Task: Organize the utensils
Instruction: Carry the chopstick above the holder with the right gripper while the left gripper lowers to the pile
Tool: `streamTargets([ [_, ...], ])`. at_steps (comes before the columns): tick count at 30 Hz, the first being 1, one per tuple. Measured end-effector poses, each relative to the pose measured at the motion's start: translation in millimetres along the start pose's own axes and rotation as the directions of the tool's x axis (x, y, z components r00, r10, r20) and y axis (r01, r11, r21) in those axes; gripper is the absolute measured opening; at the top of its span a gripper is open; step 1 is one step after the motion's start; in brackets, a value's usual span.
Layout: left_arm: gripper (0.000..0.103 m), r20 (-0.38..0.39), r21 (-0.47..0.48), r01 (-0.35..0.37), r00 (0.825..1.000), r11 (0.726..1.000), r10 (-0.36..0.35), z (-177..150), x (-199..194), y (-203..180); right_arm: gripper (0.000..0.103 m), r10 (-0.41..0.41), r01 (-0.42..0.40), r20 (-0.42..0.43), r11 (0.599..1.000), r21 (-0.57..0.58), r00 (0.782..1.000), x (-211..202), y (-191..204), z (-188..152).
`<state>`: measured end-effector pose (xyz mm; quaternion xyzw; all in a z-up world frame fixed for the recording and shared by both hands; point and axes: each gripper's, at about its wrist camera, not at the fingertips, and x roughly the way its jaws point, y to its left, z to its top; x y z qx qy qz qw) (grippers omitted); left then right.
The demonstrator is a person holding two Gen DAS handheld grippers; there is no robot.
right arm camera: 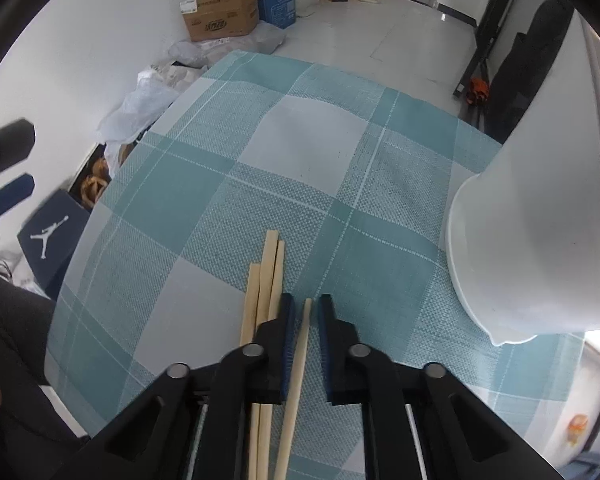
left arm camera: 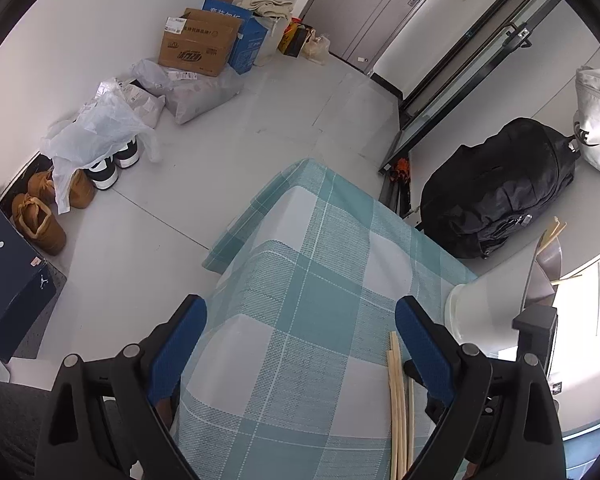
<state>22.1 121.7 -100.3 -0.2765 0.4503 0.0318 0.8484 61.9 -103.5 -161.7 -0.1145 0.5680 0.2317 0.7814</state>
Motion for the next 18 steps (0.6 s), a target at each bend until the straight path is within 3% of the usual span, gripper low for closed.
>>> streamTargets([
  [4, 0.093, -0.037, 0.031, -0.016, 0.999, 0.999, 0.017, -4.5, 8.1, -4.1, 0.003, 0.034, -0.036, 0.045, 0.998, 0.045, 0.998, -9.9, -10.3, 2.2],
  [7, 0.093, -0.093, 0.074, -0.023, 0.995, 0.997, 0.03, -11.5, 16.7, -13.3, 0.003, 0.055, -0.066, 0.149, 0.996, 0.068, 0.987, -33.3, -15.3, 4.0],
  [9, 0.093, -0.129, 0.112, -0.017, 0.991, 0.994, 0.032, -17.6, 21.7, -22.2, 0.003, 0.061, -0.086, 0.249, 0.992, 0.088, 0.967, -58.0, -19.6, 2.4],
  [12, 0.093, -0.152, 0.198, -0.045, 0.985, 0.979, 0.076, -30.1, 29.0, -40.4, 0.003, 0.058, -0.116, 0.394, 0.985, 0.125, 0.917, -95.7, -31.1, -7.1],
  [17, 0.093, -0.187, 0.308, -0.063, 0.974, 0.949, 0.126, -51.2, 40.9, -65.5, 0.003, 0.011, -0.158, 0.593, 0.968, 0.196, 0.805, -146.5, -58.7, -43.0],
  [18, 0.093, -0.198, 0.32, -0.068, 0.971, 0.945, 0.137, -54.8, 43.8, -68.7, 0.003, -0.003, -0.152, 0.612, 0.968, 0.2, 0.791, -151.9, -57.5, -46.0],
])
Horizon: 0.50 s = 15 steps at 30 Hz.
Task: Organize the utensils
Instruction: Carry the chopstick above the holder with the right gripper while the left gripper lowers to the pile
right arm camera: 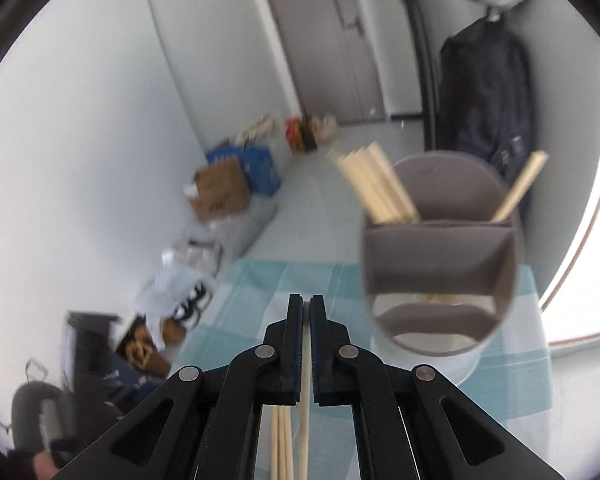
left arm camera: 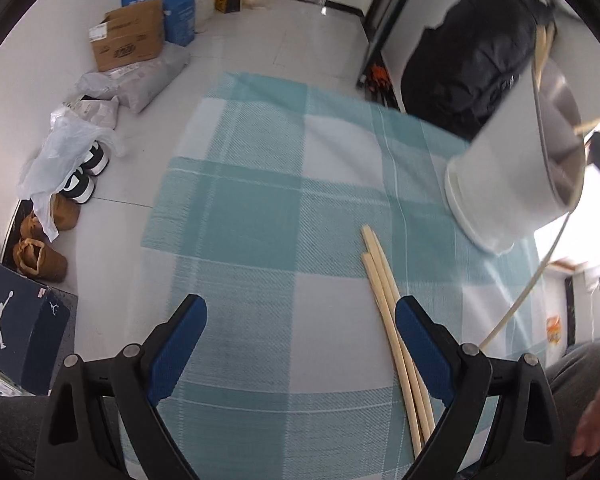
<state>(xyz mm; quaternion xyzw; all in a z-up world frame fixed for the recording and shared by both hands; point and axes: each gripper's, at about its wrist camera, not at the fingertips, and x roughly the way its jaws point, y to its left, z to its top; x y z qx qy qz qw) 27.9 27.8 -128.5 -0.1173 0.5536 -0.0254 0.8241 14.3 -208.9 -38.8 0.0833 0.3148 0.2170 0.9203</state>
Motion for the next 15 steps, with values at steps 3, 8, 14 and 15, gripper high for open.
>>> streamTargets([
  [3, 0.093, -0.028, 0.02, -0.022, 0.999, 1.0, 0.022, -3.8, 5.0, -6.5, 0.003, 0.002, -0.001, 0.066, 1.0, -0.008, 0.998, -25.3, -9.4, -7.4],
  [8, 0.092, -0.065, 0.057, -0.093, 0.993, 0.994, 0.097, -9.9, 15.2, -16.6, 0.003, -0.004, 0.008, 0.096, 0.999, -0.039, 0.995, -47.6, -13.2, -19.6],
  [14, 0.093, -0.049, 0.067, -0.145, 0.988, 0.987, 0.149, -11.1, 14.6, -21.6, 0.003, 0.01, -0.006, 0.111, 0.999, -0.035, 0.994, -57.1, -19.9, -26.9],
  [15, 0.093, -0.051, 0.067, -0.149, 0.987, 0.987, 0.152, -11.2, 14.9, -22.6, 0.003, 0.012, -0.008, 0.112, 0.999, -0.035, 0.994, -59.4, -22.1, -28.2],
])
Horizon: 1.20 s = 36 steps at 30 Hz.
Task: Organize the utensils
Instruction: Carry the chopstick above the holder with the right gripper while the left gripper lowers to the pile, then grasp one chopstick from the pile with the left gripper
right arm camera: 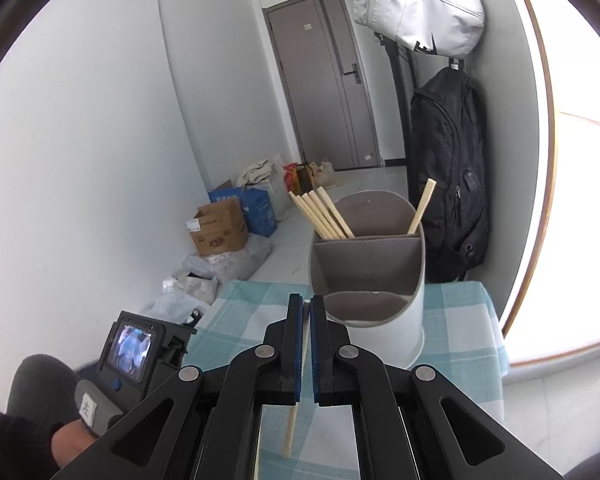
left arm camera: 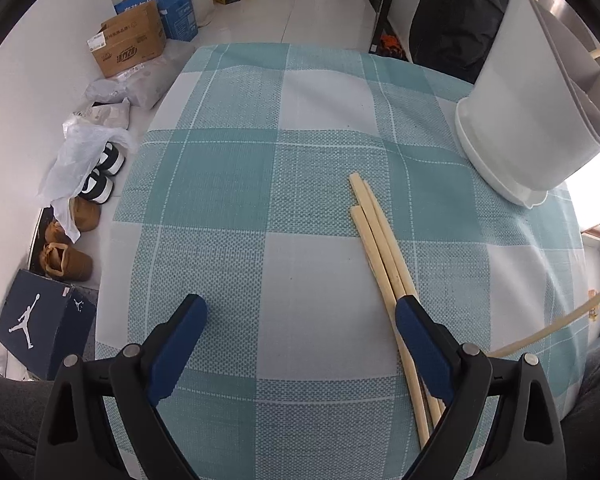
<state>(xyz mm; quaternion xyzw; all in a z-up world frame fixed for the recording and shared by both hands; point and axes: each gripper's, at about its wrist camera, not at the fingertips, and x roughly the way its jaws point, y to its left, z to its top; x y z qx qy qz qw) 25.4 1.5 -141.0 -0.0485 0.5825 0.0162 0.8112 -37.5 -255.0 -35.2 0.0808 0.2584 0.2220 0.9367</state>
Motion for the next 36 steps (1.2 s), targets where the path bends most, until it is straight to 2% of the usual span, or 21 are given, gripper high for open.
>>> streamTargets([
  [7, 0.094, -0.04, -0.038, -0.027, 0.999, 0.999, 0.025, 7.5, 6.1, -5.1, 0.003, -0.002, 0.002, 0.002, 1.0, -0.01, 1.0, -12.6, -3.3, -4.6],
  [14, 0.095, -0.094, -0.022, -0.07, 0.993, 0.997, 0.068, 18.2, 11.6, -9.6, 0.003, -0.002, 0.002, -0.002, 1.0, 0.019, 1.0, -20.7, -12.2, -7.2],
  [16, 0.096, -0.117, 0.002, -0.13, 0.985, 0.992, 0.129, 20.4, 15.2, -9.8, 0.003, 0.003, -0.003, -0.003, 1.0, 0.03, 1.0, -21.3, -15.2, -7.1],
  [23, 0.096, -0.102, 0.045, -0.131, 0.986, 0.99, 0.135, 25.0, 17.2, -10.0, 0.003, 0.025, -0.025, 0.004, 0.998, 0.057, 1.0, -23.4, -21.9, -5.7],
  [28, 0.088, -0.1, 0.0, -0.067, 0.993, 0.998, 0.066, 29.5, 19.8, -0.7, 0.003, 0.038, -0.038, 0.0, 0.996, 0.08, 0.999, -24.1, -26.6, -5.9],
  [32, 0.083, -0.071, -0.009, -0.072, 0.995, 0.997, 0.071, 33.3, 19.1, 0.9, 0.003, 0.039, -0.039, -0.002, 0.995, 0.093, 0.999, -24.4, -30.1, -5.8],
  [35, 0.071, -0.045, 0.0, -0.07, 0.997, 0.998, 0.07, 34.1, 17.2, -0.8, 0.003, 0.039, -0.039, -0.004, 0.994, 0.107, 0.999, -24.6, -32.8, -5.9],
  [36, 0.062, -0.038, 0.002, -0.066, 0.997, 0.998, 0.066, 34.3, 15.1, -3.3, 0.003, 0.038, -0.037, -0.004, 0.993, 0.11, 0.999, -24.3, -34.0, -5.9],
])
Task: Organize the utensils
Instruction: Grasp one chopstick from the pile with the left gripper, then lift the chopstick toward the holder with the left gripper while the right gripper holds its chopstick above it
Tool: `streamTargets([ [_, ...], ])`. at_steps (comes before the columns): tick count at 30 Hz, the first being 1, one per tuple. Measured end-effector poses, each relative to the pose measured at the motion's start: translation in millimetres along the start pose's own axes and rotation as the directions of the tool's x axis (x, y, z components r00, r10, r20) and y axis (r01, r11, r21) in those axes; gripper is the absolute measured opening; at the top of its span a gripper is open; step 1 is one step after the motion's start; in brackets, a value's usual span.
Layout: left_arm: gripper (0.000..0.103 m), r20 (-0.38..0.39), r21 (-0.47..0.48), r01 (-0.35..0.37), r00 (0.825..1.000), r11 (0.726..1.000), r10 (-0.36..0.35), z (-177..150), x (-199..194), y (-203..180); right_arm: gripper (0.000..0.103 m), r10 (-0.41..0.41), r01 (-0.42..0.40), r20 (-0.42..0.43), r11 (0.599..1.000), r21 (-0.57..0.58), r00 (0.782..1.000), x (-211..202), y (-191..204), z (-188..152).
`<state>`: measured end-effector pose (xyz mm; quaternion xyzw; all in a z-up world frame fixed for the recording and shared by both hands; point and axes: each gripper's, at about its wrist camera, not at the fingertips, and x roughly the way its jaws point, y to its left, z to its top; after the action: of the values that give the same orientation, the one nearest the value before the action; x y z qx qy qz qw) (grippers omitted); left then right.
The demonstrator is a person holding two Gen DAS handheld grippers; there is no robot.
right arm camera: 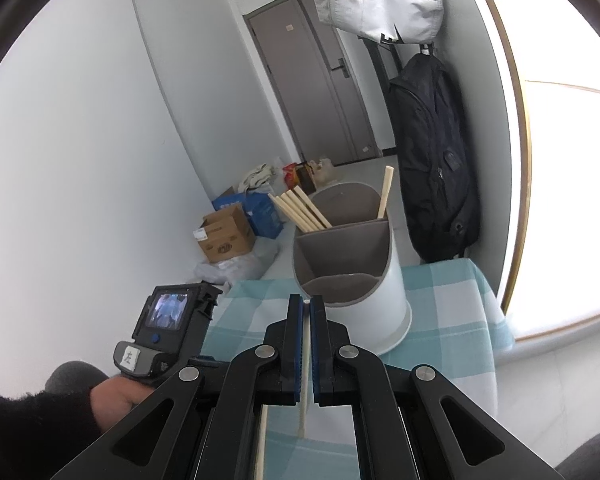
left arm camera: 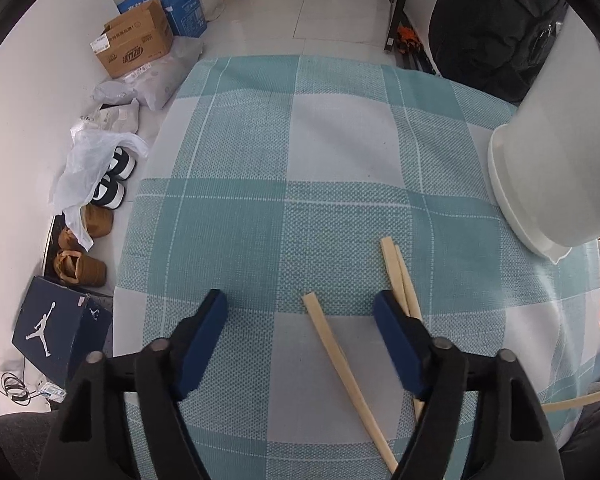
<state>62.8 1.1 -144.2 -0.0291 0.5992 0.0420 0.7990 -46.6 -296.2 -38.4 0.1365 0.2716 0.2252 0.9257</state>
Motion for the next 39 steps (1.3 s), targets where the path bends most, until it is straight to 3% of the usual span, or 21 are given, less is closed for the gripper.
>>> streamTargets([
  [4, 0.02, 0.024, 0.022, 0.014, 1.0, 1.0, -0.014, -0.1, -3.8, -4.2, 0.003, -0.004, 0.004, -0.001, 1.0, 0.007, 1.0, 0.2, -2.7, -0.2],
  [7, 0.006, 0.028, 0.025, 0.028, 0.999, 0.999, -0.029, 0.5, -4.1, -4.6, 0.003, -0.011, 0.011, -0.001, 1.0, 0.007, 1.0, 0.3, -2.8, -0.7],
  [12, 0.003, 0.064, 0.037, 0.059, 0.996, 0.998, -0.061, 5.0, -4.6, 0.6, 0.003, -0.027, 0.027, 0.002, 1.0, 0.007, 1.0, 0.7, -2.0, -1.0],
  [15, 0.003, 0.108, -0.001, 0.12, 0.987, 0.993, -0.119, 6.7, -14.5, 8.0, 0.003, -0.035, 0.035, 0.007, 0.999, -0.001, 0.999, 0.6, -0.2, -1.5],
  [18, 0.003, 0.203, -0.029, 0.174, 0.965, 0.984, -0.164, 6.4, -35.7, 13.2, 0.003, -0.04, 0.041, 0.014, 0.999, -0.016, 0.999, 0.7, 3.3, -1.6],
  [21, 0.003, 0.311, -0.037, 0.222, 0.929, 0.974, -0.2, 2.4, -59.9, 17.1, 0.003, -0.046, 0.046, 0.019, 0.999, -0.027, 0.999, 1.5, 6.0, -1.3],
  [26, 0.002, 0.467, -0.034, 0.278, 0.854, 0.96, -0.231, -8.8, -93.4, 24.5, 0.003, -0.054, 0.054, 0.02, 0.998, -0.039, 0.998, 3.1, 10.7, 0.1],
  [34, 0.002, 0.556, 0.044, 0.308, 0.782, 0.95, -0.28, -22.6, -117.9, 23.6, 0.002, -0.054, 0.055, 0.022, 0.997, -0.062, 0.998, 2.5, 21.4, 3.8],
  [39, 0.002, 0.573, 0.072, 0.331, 0.758, 0.941, -0.311, -28.7, -133.1, 20.7, 0.002, -0.057, 0.059, 0.03, 0.994, -0.092, 0.998, 0.8, 31.7, 4.7],
])
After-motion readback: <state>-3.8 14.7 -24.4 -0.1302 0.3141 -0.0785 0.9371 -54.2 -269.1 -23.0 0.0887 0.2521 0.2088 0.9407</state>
